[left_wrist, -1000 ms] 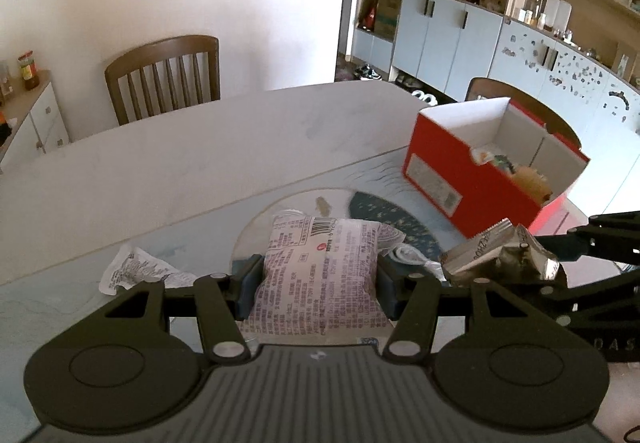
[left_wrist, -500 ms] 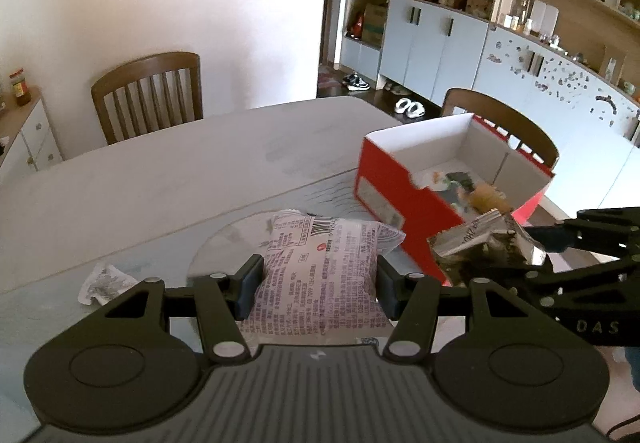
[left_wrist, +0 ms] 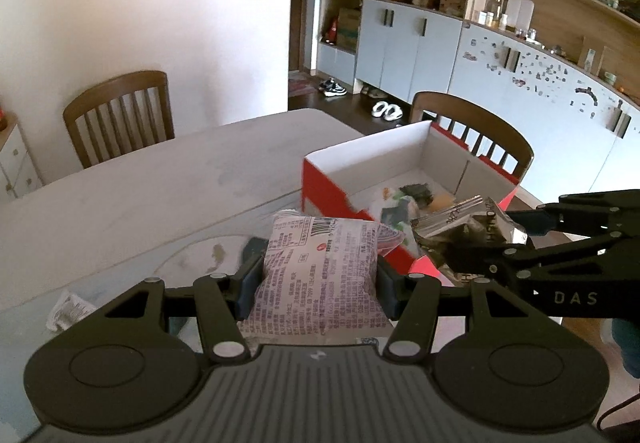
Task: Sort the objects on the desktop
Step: 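Lift and carry the foil packet and pink bag over the red shoebox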
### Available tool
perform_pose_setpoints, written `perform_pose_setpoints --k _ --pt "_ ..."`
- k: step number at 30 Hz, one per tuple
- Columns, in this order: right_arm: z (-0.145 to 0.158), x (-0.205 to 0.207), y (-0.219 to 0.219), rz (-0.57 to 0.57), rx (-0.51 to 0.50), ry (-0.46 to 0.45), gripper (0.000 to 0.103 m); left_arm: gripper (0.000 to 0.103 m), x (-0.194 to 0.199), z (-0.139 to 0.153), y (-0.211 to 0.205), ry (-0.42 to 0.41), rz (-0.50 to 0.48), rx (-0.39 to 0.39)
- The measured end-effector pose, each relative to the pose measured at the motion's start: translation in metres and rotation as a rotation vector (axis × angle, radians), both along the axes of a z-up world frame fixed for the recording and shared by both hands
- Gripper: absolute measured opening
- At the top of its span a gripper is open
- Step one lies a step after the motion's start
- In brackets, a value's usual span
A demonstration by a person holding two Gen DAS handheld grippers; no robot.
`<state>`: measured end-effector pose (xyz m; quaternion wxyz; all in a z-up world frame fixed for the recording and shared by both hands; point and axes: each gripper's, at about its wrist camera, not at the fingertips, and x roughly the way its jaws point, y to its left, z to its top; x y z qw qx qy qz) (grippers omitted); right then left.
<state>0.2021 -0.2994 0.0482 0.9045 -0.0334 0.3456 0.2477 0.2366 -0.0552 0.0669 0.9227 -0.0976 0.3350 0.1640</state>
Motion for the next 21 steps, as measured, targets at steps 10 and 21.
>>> perform_pose_setpoints --k 10,21 --pt "-0.002 0.025 -0.032 -0.018 -0.003 -0.004 0.052 0.057 0.039 -0.002 -0.017 -0.004 -0.013 -0.002" --pt "-0.007 0.057 -0.07 -0.036 -0.012 0.0 0.052 0.057 0.086 -0.006 -0.037 0.009 -0.032 -0.005"
